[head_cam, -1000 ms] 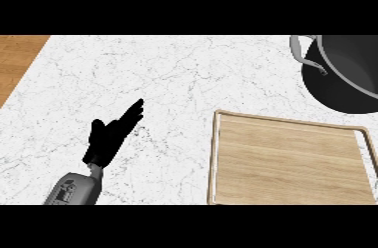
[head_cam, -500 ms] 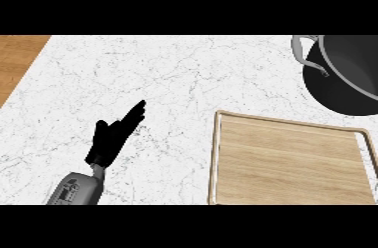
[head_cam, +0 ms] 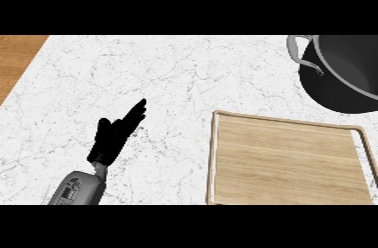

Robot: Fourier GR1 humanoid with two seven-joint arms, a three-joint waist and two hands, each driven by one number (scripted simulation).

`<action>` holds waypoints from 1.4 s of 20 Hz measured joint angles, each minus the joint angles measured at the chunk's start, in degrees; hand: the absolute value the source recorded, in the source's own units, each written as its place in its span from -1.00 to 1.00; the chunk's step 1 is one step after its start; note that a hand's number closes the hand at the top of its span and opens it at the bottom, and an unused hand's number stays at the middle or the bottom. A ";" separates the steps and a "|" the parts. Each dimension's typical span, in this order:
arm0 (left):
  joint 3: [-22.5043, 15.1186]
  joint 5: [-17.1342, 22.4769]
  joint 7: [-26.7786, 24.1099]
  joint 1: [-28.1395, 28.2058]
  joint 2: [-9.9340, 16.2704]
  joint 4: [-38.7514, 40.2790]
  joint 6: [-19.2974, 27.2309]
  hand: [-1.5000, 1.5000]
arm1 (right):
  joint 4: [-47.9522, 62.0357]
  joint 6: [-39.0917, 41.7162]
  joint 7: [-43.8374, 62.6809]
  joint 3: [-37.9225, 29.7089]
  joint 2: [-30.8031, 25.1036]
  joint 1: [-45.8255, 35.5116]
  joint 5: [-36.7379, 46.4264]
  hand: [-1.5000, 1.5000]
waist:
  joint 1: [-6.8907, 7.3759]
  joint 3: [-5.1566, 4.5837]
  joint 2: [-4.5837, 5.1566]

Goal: Pick the tomato from the tray and place it in the pot

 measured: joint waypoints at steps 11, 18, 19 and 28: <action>0.99 0.03 -0.07 0.27 0.36 0.11 -0.21 0.00 | 12.57 -6.41 8.68 12.80 9.21 -8.66 19.42 -1.00 | -0.83 -0.18 -0.20; 1.37 0.10 -0.02 1.68 0.30 -0.94 -0.11 0.00 | 21.00 -3.75 8.58 12.63 16.04 -12.83 20.97 -1.00 | -1.73 -0.06 -0.29; 1.41 -0.10 -0.43 1.97 0.37 -0.75 -0.02 0.00 | 21.37 -2.66 7.59 11.11 16.94 -13.38 19.35 -1.00 | -1.96 -0.06 -0.37; 2.51 0.68 0.34 2.55 1.04 -1.42 -0.38 0.00 | 27.11 7.31 5.89 -7.49 18.35 -18.45 0.42 -1.00 | -2.98 -0.02 -0.58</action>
